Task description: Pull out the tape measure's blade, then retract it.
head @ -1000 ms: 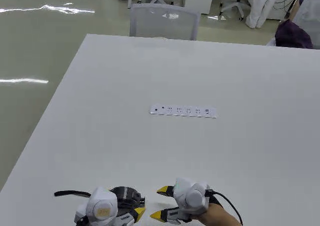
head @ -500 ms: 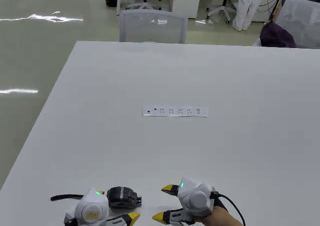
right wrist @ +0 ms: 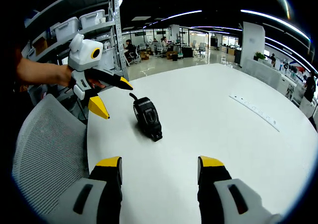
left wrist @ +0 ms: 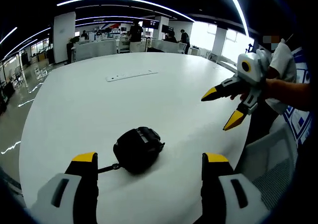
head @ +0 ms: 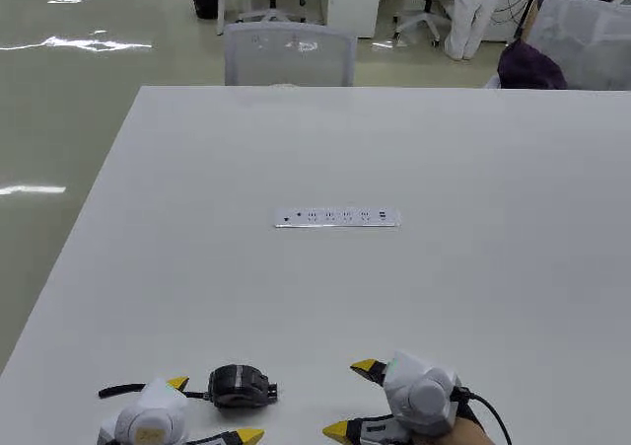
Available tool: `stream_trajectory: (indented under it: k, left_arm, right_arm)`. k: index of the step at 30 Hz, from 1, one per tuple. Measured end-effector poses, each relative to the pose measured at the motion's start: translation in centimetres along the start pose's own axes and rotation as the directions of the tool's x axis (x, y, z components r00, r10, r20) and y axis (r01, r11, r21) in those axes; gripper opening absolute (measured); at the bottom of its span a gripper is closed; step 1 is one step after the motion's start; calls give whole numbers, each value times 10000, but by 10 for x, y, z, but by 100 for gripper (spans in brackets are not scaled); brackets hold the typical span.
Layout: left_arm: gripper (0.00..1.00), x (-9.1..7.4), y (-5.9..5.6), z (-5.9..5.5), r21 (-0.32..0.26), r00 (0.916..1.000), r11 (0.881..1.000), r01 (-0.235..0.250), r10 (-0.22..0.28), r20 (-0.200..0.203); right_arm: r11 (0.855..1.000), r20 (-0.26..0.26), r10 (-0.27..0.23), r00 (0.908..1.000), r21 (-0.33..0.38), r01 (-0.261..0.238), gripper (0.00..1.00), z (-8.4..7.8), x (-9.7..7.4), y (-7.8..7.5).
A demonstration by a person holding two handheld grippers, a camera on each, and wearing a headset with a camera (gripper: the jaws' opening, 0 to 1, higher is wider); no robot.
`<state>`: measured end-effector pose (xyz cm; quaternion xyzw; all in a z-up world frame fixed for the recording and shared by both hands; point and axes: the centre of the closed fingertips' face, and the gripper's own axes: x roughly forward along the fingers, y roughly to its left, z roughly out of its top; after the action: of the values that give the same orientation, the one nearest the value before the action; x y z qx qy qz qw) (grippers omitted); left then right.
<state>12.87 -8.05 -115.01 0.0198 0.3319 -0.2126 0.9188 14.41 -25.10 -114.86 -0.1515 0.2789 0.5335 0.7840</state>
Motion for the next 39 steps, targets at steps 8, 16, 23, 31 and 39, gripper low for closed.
stream_trajectory:
  k: [8, 16, 23, 31, 39]
  left_arm:
    - [91, -13, 3, -2, 109, 9999, 9999, 106, -106, 9]
    - [92, -28, 8, 0, 195, 9998, 9998, 104, -108, 174]
    - [98, -36, 12, -4, 314, 9998, 9993, 194, -197, 91]
    - [99, -41, 13, -5, 418, 9994, 9985, 341, -341, 4]
    - [99, -45, 9, -7, 860, 9989, 9954, 419, -399, -245]
  right_arm:
    - [9984, 156, -430, 9990, 370, 424, 67, -4, -23, -2]
    - [9966, 198, -551, 9983, 628, 537, 75, -8, -40, 2]
    - [9952, 195, -583, 9981, 794, 566, 82, -12, -49, 3]
    - [9951, 483, -582, 9971, 833, 541, 87, -10, -57, 7]
    - [9938, 610, -701, 9957, 904, 645, 90, -10, -63, 4]
